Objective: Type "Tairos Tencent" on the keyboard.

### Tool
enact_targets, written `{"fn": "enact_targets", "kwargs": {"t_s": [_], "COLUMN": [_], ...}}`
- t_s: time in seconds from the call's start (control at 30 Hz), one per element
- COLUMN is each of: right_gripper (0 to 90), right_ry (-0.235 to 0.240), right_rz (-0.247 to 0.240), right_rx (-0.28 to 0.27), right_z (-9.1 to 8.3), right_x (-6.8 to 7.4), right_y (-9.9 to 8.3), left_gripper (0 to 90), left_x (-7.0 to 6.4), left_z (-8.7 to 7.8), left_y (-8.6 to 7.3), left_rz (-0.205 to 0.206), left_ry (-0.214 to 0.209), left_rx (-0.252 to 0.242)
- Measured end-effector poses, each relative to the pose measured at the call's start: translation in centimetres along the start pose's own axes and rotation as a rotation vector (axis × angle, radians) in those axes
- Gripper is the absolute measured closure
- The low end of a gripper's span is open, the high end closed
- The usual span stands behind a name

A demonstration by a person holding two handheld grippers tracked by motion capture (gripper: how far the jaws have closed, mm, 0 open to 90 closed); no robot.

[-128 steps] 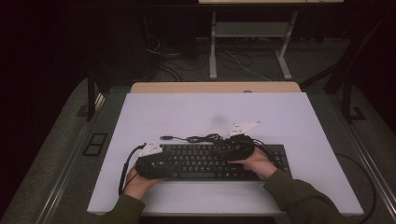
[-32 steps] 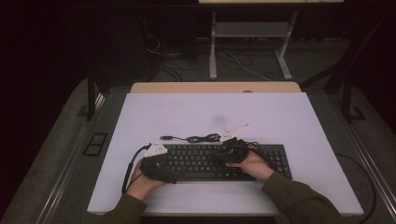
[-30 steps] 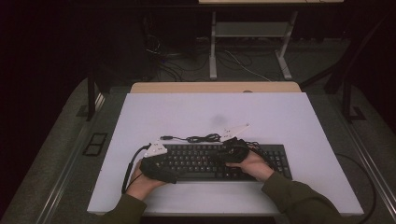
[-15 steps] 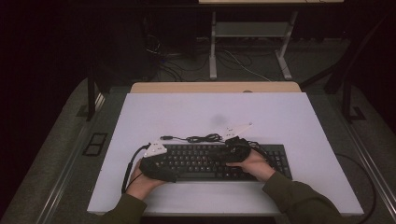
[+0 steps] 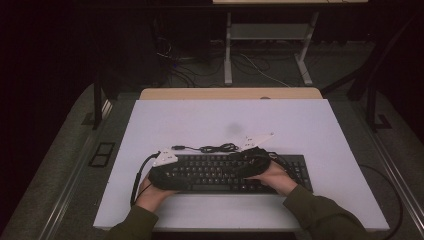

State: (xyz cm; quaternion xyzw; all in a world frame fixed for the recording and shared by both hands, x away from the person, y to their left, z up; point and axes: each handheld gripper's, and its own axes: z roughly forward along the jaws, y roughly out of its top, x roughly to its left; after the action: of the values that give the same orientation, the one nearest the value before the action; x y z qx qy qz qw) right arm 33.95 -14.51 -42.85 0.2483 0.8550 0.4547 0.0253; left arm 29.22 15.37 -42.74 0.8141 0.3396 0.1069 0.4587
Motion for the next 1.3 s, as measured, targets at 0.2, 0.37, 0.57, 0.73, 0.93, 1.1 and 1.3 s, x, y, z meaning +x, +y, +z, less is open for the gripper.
{"fn": "enact_targets", "kwargs": {"t_s": [0.2, 0.37, 0.57, 0.73, 0.93, 1.1, 1.3], "right_gripper": [32.7, 31.1, 30.4, 30.1, 29.7, 29.6, 29.6], "right_ry": [-0.012, -0.016, -0.027, -0.033, -0.046, -0.055, -0.067], "right_rz": [0.008, 0.004, 0.016, 0.027, 0.028, 0.038, 0.045], "right_rx": [-0.01, -0.021, -0.027, -0.034, -0.036, -0.04, -0.044], "right_z": [-0.4, -0.8, -1.2, -1.6, -2.0, -2.4, -2.8], "right_x": [0.0, 0.0, -0.1, -0.1, -0.2, -0.2, -0.3], "right_y": [-0.2, -0.5, -0.8, -1.0, -1.3, -1.6, -1.9], "left_gripper": [40.2, 54.7, 73.5, 86.0, 88.7, 88.7, 88.7], "left_x": [0.1, 0.3, 0.5, 0.7, 0.7, 0.8, 0.8], "left_z": [0.3, 0.6, 1.1, 1.5, 1.9, 2.3, 2.9], "left_y": [0.2, 0.4, 0.7, 0.8, 1.2, 1.4, 1.6], "left_rz": [0.002, -0.001, -0.002, -0.004, 0.009, 0.016, 0.028], "left_ry": [-0.013, -0.027, -0.035, -0.047, -0.056, -0.063, -0.066], "left_rx": [0.006, 0.024, 0.047, 0.064, 0.075, 0.078, 0.091]}}
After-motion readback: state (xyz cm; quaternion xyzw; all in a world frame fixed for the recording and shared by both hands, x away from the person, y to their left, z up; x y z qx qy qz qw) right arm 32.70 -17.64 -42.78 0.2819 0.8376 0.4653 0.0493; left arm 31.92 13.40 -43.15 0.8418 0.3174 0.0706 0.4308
